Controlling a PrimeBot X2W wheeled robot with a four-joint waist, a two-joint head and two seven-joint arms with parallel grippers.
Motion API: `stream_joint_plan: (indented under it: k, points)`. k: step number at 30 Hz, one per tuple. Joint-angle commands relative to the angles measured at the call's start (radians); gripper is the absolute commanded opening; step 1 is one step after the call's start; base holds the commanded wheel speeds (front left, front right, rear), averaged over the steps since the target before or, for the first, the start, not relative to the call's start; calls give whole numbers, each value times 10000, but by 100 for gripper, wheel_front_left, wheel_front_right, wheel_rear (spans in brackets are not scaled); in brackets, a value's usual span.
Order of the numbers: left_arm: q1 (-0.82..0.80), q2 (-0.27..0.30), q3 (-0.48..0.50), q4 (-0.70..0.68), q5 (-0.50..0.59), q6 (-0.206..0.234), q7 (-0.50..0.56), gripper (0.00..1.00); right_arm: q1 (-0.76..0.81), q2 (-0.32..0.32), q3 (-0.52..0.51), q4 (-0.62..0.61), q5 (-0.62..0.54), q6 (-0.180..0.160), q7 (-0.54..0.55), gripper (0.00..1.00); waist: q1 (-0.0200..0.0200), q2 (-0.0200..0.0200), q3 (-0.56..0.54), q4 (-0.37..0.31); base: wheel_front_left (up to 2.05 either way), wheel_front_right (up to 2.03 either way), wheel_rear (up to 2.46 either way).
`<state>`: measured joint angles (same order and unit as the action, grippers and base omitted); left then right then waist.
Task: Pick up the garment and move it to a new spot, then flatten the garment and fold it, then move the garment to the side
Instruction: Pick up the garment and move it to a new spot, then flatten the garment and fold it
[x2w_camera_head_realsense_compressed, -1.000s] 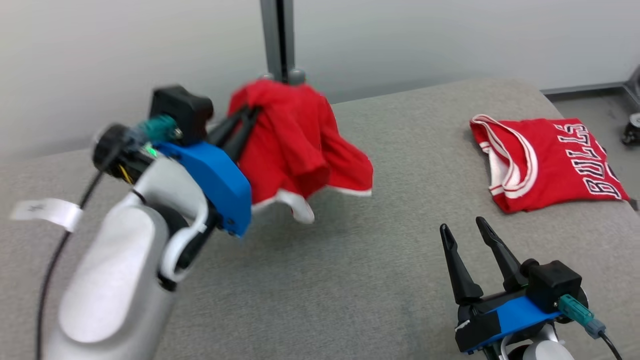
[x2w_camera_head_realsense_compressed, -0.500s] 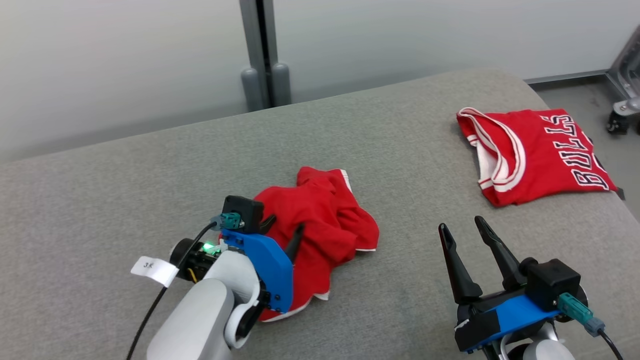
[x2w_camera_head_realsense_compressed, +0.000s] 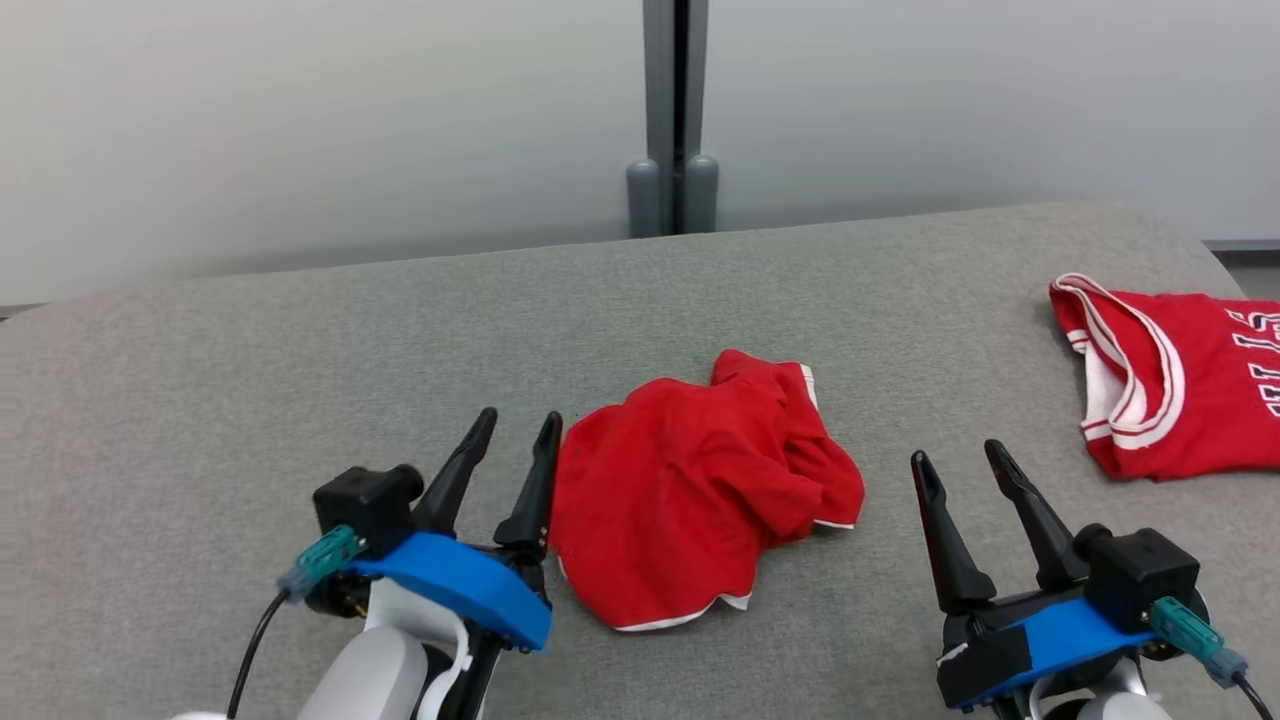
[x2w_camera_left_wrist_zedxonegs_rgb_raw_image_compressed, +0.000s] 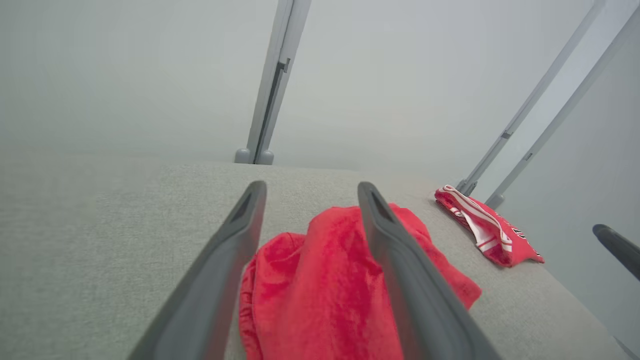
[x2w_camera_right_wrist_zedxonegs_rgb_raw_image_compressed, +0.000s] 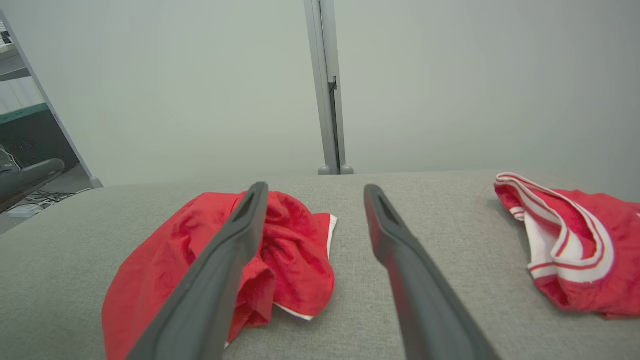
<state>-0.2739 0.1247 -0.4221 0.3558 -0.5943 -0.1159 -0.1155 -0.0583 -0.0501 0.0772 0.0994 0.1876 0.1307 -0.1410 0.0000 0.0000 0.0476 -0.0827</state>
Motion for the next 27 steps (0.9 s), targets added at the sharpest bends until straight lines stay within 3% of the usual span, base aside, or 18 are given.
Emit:
stream_joint_plan:
  k: [1, 5, 11, 20, 27]
  points:
    - [262, 83, 131, -88, -12, -70, -387, 100, 121, -5, -82, -97, 63, 1, 59, 100, 0, 0, 19, 196, 0, 0, 0]
    - [712, 215, 482, -165, 81, 63, -1167, 100, 288, -11, -311, -214, -3, 1, 152, 100, 0, 0, -114, 587, 0, 0, 0]
    - [1375, 606, 1032, -310, 782, 446, -1479, 100, 505, -54, -584, -343, -92, 1, 317, 100, 0, 0, -319, 907, 0, 0, 0]
    - [2360, 823, 2228, -1067, 1619, 881, -1500, 100, 851, -33, -1103, -276, -129, 1, 364, 100, 0, 0, -466, 956, 0, 0, 0]
    - [2693, 1032, 2605, -902, 1967, 868, -1503, 100, 1050, -17, -1214, -92, -83, 1, 447, 100, 0, 0, -473, 823, 0, 0, 0]
